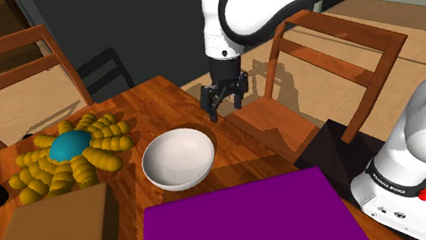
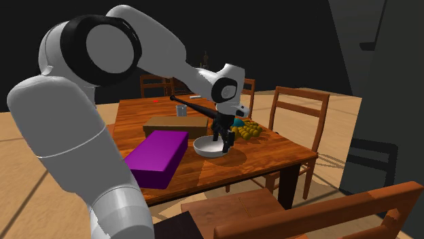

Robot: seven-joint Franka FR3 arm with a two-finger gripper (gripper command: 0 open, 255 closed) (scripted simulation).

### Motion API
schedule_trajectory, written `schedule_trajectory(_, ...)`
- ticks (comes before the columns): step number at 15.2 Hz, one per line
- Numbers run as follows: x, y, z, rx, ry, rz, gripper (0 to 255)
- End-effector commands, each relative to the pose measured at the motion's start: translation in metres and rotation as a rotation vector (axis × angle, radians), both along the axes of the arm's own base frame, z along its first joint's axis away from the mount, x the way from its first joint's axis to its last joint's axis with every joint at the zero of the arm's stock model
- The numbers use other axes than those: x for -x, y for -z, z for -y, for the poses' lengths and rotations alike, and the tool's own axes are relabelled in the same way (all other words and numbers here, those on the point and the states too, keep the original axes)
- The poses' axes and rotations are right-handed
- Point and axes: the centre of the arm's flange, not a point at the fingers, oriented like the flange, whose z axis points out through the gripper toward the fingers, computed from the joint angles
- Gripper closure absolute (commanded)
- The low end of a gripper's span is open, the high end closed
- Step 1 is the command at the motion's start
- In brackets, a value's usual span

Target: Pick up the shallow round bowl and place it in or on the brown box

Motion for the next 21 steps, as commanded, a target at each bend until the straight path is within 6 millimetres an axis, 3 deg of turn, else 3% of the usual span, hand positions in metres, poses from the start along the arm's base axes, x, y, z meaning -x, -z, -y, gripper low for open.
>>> schedule_trajectory(1,-0.013,0.012,-0.018,-0.016,0.007,0.001,0)
schedule_trajectory(4,-0.033,0.026,-0.045,-0.037,0.016,0.003,0)
schedule_trajectory(12,-0.03,0.065,-0.053,-0.038,0.016,0.003,0)
schedule_trajectory(20,-0.03,0.065,-0.053,-0.038,0.016,0.003,0)
schedule_trajectory(21,-0.03,0.065,-0.053,-0.038,0.016,0.003,255)
